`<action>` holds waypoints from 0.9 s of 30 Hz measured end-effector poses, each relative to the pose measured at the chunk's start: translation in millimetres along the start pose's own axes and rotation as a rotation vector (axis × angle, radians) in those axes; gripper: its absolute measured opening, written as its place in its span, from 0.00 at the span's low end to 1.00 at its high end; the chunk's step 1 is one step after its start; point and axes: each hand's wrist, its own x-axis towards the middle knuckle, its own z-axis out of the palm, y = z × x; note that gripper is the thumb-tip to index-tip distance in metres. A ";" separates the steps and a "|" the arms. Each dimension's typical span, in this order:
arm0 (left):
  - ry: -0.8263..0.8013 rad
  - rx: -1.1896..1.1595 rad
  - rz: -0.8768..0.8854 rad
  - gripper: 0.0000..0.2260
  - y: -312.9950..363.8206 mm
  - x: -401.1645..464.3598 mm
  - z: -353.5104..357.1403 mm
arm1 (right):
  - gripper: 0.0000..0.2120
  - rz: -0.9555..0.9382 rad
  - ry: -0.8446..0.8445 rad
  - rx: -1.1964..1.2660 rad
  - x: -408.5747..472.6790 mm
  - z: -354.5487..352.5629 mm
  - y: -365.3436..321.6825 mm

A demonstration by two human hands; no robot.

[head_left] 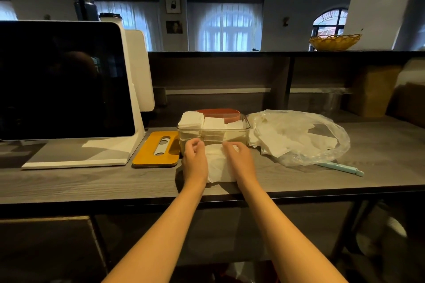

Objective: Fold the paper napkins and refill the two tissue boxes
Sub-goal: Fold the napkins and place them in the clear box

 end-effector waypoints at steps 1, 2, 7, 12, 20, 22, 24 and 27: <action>-0.051 -0.027 0.007 0.12 0.6 -0.9 0.2 | 0.09 -0.014 -0.044 -0.008 -0.4 0.9 -1.7; -0.115 -0.044 0.013 0.13 0.6 -1.8 0.6 | 0.08 -0.023 -0.062 -0.016 -0.1 1.6 -2.2; 0.021 0.020 0.010 0.10 -1.2 1.1 1.7 | 0.08 0.028 0.039 0.059 -0.3 -1.6 1.8; 0.036 -0.146 -0.005 0.08 -2.0 1.4 0.8 | 0.10 0.020 -0.069 0.036 -2.4 -0.1 -4.2; 0.032 -0.205 -0.104 0.11 -0.7 5.7 -1.4 | 0.08 0.002 -0.131 0.081 -3.4 0.8 -6.6; -0.082 -0.125 -0.083 0.11 -2.0 5.6 -0.6 | 0.09 0.020 -0.109 0.080 -3.5 0.2 -6.3; -0.162 0.043 0.011 0.12 -5.6 4.3 3.4 | 0.11 -0.016 -0.115 0.041 -5.4 -0.2 -7.4; -0.084 0.114 0.067 0.11 -2.4 1.4 6.6 | 0.20 -0.093 0.004 -0.065 -8.6 1.8 -8.2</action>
